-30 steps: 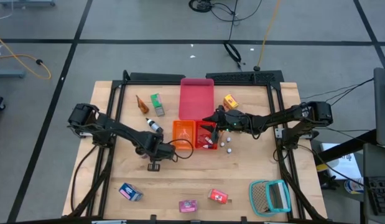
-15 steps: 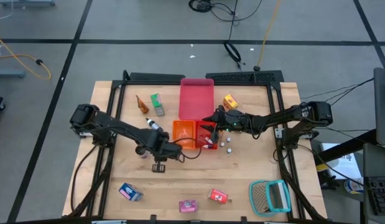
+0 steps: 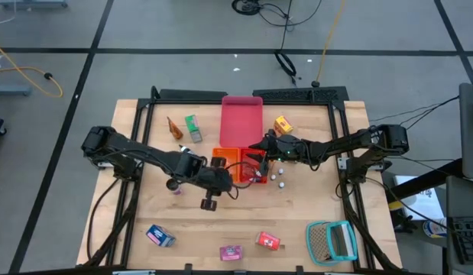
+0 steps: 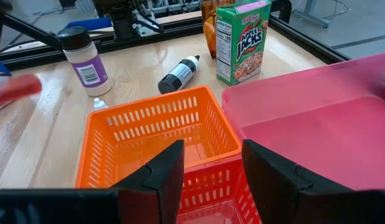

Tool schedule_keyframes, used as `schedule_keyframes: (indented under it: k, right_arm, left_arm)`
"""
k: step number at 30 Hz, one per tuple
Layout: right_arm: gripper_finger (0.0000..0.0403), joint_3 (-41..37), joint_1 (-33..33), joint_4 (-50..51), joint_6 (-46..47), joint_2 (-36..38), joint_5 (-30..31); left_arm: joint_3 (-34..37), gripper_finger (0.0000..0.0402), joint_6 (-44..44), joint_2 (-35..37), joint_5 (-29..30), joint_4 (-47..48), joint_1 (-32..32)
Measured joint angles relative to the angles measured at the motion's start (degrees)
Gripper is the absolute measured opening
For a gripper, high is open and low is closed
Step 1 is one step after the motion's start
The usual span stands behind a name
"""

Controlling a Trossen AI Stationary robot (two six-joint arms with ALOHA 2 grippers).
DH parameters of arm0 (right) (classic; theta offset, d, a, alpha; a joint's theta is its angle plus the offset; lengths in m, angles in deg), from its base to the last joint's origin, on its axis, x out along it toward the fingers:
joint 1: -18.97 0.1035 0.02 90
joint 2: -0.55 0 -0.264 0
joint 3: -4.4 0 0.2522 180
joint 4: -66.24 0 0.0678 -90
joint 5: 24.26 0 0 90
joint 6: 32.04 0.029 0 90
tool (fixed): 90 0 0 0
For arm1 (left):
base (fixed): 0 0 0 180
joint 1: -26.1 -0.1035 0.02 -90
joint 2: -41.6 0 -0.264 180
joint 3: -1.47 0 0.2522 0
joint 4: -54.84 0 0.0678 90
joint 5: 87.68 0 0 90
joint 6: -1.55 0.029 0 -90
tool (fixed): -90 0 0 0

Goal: Pick & Place Kitchen Items
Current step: Put the large yellow food coloring bottle into the red basket

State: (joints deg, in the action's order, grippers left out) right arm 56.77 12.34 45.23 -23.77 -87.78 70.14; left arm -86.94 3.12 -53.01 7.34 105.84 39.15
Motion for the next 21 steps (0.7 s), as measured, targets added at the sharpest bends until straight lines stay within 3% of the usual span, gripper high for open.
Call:
schedule_keyframes:
  k: [13,21]
  right_arm:
    - [0.0157,0.0,0.29,0.41,0.0,0.0,-0.16]
    - [0.0157,0.0,0.81,-0.69,0.02,-0.02,-4.97]
  left_arm:
    - [13.14,0.0035,0.66,3.34,-0.64,-18.78,-6.52]
    - [21.59,0.0048,1.37,7.22,-2.19,-42.46,-9.8]
